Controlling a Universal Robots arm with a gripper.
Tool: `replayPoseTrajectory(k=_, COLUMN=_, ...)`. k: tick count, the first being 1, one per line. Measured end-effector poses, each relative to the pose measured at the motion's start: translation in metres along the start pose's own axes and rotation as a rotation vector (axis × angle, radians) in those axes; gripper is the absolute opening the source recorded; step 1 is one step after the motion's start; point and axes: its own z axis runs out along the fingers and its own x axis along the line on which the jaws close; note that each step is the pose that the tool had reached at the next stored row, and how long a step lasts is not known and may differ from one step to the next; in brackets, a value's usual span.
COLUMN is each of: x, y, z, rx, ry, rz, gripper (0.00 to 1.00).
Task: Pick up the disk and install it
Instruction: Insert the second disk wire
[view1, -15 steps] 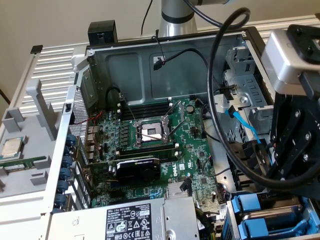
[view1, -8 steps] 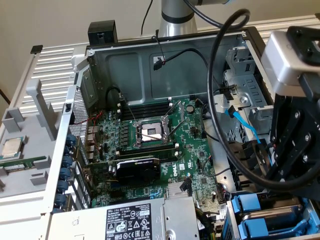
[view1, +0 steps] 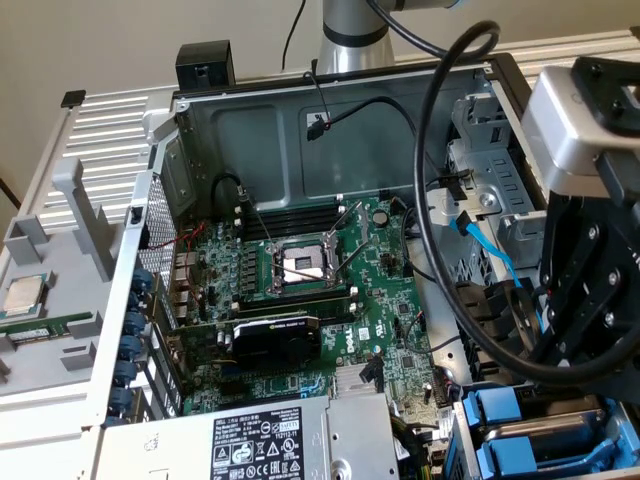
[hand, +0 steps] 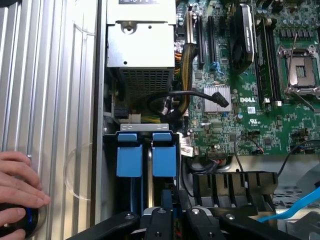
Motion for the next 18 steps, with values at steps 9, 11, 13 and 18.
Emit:
replayPoseTrajectory(k=9, x=0.0001, y=-0.0005, z=0.0031, rx=0.0, ry=0.0001, rz=0.0, gripper=0.16)
replayPoseTrajectory(k=11, x=0.0001, y=-0.0006, z=0.0033, rx=-0.0001, ry=0.0, rz=0.0, gripper=0.16)
replayPoseTrajectory(k=13, x=0.0001, y=-0.0006, z=0.0034, rx=0.0, ry=0.0001, rz=0.0, gripper=0.16)
replayPoseTrajectory(k=18, x=-0.0003, y=-0.0006, z=0.0036, rx=0.0, ry=0.0, rz=-0.001, gripper=0.16)
